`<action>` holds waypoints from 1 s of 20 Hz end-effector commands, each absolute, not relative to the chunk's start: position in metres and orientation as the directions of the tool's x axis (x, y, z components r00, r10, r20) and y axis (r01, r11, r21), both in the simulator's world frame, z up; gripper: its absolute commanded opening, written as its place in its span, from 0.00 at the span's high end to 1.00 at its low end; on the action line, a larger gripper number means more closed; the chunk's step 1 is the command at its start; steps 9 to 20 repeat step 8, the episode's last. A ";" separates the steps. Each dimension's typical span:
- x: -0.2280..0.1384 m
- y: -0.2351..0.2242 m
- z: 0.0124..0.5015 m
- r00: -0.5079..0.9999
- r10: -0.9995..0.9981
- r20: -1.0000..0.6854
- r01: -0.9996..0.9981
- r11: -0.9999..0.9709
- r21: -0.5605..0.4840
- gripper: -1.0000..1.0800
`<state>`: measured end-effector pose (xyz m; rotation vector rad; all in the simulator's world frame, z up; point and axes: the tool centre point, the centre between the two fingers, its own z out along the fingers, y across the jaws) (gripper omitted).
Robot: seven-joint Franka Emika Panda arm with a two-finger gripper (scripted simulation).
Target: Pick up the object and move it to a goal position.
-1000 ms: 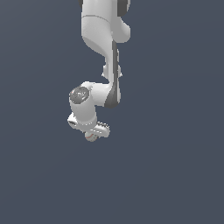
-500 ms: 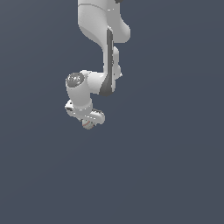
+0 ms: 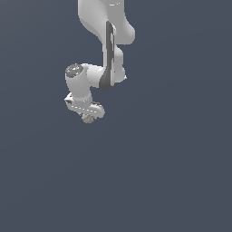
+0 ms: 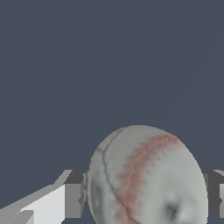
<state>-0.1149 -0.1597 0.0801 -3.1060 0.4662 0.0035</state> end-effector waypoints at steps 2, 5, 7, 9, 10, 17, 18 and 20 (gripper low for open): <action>-0.128 -0.165 0.083 0.956 -0.293 0.000 -0.293 -0.956 -0.001 1.00; -0.134 -0.168 0.085 0.956 -0.293 0.000 -0.293 -0.956 -0.001 1.00; -0.136 -0.169 0.085 0.956 -0.293 0.000 -0.293 -0.956 -0.001 1.00; -0.136 -0.169 0.085 0.956 -0.293 0.000 -0.293 -0.956 -0.001 1.00; -0.136 -0.169 0.085 0.956 -0.293 0.000 -0.293 -0.956 -0.001 1.00; -0.136 -0.169 0.085 0.956 -0.293 0.000 -0.293 -0.956 -0.001 1.00; -0.136 -0.169 0.085 0.956 -0.293 0.000 -0.293 -0.956 -0.001 1.00; -0.136 -0.169 0.085 0.956 -0.293 0.000 -0.293 -0.956 -0.001 1.00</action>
